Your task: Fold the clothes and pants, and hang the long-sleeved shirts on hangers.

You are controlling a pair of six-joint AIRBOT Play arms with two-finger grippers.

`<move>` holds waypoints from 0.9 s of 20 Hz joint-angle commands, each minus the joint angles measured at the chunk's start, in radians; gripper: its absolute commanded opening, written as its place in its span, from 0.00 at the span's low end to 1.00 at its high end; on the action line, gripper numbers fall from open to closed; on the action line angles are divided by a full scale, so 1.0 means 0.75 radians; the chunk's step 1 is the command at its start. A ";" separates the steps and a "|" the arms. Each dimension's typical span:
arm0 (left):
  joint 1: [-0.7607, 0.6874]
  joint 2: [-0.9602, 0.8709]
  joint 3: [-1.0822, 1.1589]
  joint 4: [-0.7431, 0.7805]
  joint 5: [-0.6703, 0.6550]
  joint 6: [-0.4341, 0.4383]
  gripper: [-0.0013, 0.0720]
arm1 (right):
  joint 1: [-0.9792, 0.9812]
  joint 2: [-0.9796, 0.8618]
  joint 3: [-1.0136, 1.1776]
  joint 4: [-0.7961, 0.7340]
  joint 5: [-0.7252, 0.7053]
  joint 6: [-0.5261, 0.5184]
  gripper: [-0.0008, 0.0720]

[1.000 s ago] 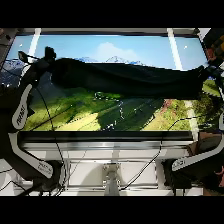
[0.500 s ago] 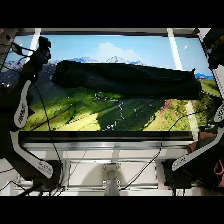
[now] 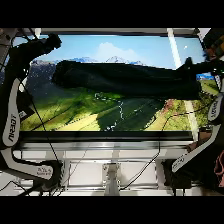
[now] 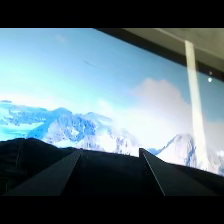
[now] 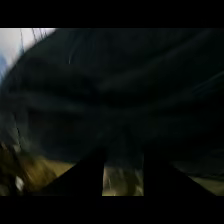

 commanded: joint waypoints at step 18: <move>-0.117 0.044 0.001 0.006 0.139 0.184 0.59 | 0.624 -0.027 -0.014 -0.420 -0.416 -1.343 0.63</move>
